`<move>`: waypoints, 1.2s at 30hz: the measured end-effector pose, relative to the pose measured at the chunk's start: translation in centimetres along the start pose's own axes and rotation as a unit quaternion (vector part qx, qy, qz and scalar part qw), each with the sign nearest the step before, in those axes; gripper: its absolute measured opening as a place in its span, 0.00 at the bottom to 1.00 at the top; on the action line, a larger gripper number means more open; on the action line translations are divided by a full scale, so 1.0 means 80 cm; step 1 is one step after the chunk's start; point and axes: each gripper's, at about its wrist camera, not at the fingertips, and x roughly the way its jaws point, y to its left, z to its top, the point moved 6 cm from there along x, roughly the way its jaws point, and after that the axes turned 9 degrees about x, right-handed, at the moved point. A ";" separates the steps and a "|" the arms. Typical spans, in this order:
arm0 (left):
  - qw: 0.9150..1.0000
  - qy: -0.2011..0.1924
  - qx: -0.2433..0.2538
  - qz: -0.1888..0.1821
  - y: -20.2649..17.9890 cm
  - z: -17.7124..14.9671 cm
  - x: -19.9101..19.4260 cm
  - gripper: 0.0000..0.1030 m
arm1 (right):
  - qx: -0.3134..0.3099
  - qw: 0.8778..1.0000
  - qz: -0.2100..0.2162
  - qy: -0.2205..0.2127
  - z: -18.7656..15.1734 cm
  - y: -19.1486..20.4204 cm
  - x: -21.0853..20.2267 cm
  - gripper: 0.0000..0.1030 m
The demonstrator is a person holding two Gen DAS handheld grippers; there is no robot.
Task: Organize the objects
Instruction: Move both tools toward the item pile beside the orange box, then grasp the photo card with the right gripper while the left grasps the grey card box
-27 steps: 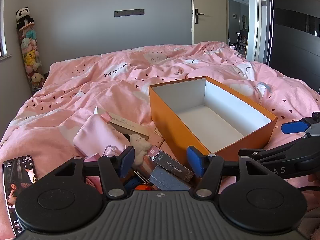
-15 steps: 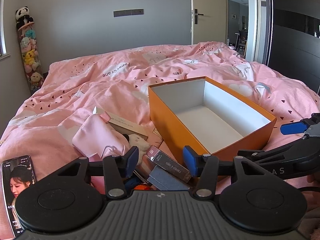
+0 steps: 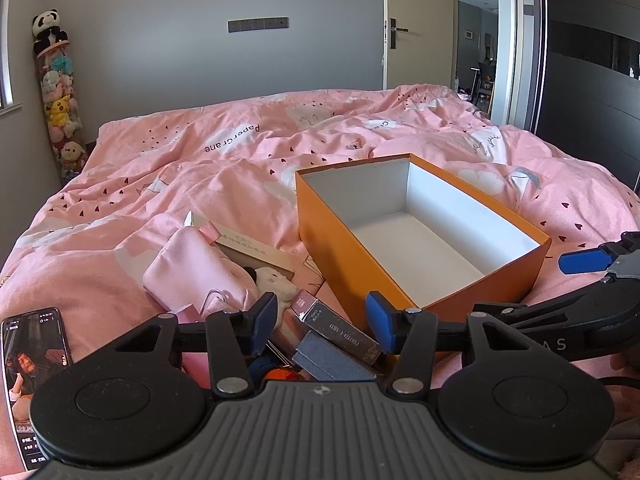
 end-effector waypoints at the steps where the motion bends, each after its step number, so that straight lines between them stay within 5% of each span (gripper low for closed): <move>1: 1.000 0.001 0.000 0.000 0.000 -0.001 0.000 0.59 | 0.001 1.000 0.000 0.001 -0.001 0.000 0.001 0.99; 18: 1.000 0.015 0.004 -0.009 -0.002 -0.006 0.002 0.54 | 0.002 1.000 0.027 0.004 0.001 0.005 0.002 0.96; 24: 1.000 0.028 -0.006 -0.014 0.015 -0.007 0.007 0.37 | -0.009 0.996 0.083 0.009 0.017 0.022 0.008 0.84; 31: 0.998 0.051 -0.032 -0.028 0.034 -0.017 0.024 0.08 | -0.075 0.987 0.141 0.012 0.037 0.069 0.018 0.53; 36: 0.996 0.071 -0.047 -0.023 0.051 -0.026 0.036 0.04 | -0.126 0.976 0.176 0.027 0.043 0.106 0.032 0.43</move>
